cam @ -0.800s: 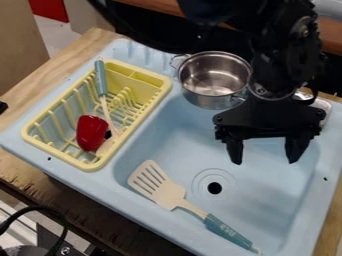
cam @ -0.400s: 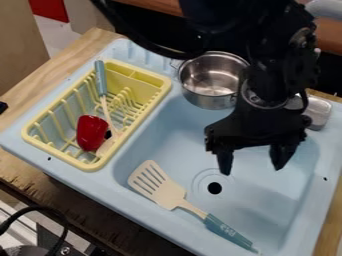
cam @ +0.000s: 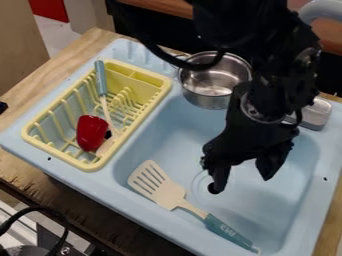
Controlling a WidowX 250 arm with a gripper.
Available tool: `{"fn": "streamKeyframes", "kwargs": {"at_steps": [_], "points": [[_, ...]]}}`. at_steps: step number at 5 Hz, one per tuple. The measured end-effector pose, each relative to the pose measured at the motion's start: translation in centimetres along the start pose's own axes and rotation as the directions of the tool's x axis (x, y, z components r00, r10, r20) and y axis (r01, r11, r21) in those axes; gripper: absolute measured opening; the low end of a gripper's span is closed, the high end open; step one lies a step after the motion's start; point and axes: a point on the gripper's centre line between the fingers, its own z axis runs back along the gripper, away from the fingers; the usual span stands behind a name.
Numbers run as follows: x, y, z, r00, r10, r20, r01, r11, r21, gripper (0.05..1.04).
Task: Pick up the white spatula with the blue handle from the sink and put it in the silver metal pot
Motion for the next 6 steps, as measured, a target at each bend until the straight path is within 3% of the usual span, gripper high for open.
{"fn": "streamKeyframes", "kwargs": {"at_steps": [1,3,4,5,6], "points": [[-0.1,0.7,-1.1,0.997,0.063,0.039,-0.062,0.998,-0.016,0.999],[-0.9,1.6,-2.3,0.962,0.254,0.100,-0.251,0.967,-0.037,0.999],[-1.4,1.6,-3.3,0.950,0.303,0.077,-0.307,0.951,0.044,0.999],[-1.9,1.6,-3.9,0.931,0.359,0.065,-0.364,0.927,0.091,0.999],[-2.1,2.1,-4.4,0.921,0.382,0.076,-0.388,0.919,0.076,0.999]]}}
